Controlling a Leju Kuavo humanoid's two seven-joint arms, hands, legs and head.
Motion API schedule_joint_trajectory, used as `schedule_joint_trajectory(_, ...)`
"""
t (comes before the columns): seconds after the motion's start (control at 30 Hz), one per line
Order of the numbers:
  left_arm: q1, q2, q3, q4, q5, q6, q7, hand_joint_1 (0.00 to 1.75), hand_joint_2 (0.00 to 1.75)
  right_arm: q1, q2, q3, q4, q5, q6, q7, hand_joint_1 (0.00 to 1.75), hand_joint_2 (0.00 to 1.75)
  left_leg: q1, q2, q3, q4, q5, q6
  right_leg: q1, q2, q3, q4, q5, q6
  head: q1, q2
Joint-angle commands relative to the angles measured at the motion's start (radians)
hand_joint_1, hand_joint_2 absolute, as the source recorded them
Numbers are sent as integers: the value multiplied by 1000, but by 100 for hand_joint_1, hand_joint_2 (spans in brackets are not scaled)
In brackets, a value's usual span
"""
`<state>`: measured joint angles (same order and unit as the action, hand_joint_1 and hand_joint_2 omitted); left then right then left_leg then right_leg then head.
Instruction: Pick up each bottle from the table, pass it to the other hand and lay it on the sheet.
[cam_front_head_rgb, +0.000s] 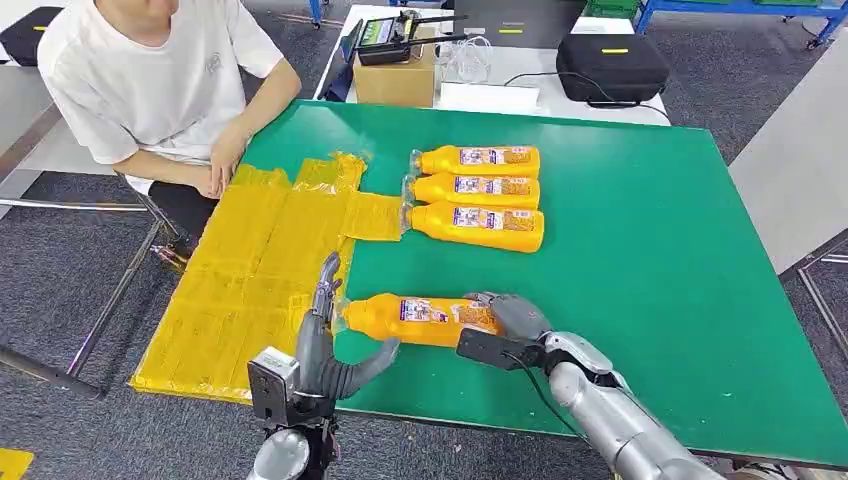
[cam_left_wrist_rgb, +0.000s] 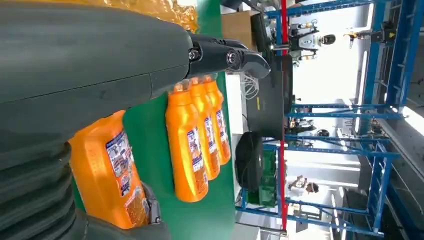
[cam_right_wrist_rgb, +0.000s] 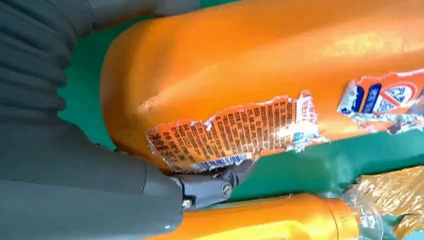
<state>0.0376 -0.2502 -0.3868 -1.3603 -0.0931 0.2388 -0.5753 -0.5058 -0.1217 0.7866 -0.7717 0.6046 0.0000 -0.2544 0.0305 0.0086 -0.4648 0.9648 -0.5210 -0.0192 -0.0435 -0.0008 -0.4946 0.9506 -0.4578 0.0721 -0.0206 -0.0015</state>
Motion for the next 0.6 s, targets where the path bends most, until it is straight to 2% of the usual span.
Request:
schedule_joint_trajectory(0.03,5,41,10,-11,18,15,-10,0,175,152,37,-148,-210,50,-110,-27,175,175,1,-1,1,-2,0,2,2,-1,2,-2,0,-5,0,0)
schedule_joint_trajectory(0.27,22,43,13,-44,17,37,-27,0,175,237,57,-237,-309,82,-143,-53,175,175,1,-1,2,-2,-1,3,2,1,1,-1,-1,-6,0,0)
schedule_joint_trajectory(0.33,23,44,14,-45,17,37,-27,0,175,241,55,-237,-310,83,-145,-56,175,175,0,-1,-1,-1,0,2,1,0,-1,0,0,-3,0,0)
schedule_joint_trajectory(0.47,27,44,15,-52,14,42,-32,0,175,246,56,-244,-317,80,-147,-58,175,175,1,-1,0,-1,0,2,2,0,0,-1,0,-5,0,0)
schedule_joint_trajectory(0.53,47,46,19,-88,-11,81,-64,0,175,296,74,-299,-373,63,-157,-84,175,175,1,0,0,-2,0,3,2,1,0,-2,0,-6,0,0)
schedule_joint_trajectory(0.6,55,20,55,-142,-48,161,-111,0,175,345,118,-363,-443,34,-194,-117,175,175,0,-1,-1,-1,0,1,1,0,-1,-1,0,-3,0,0)
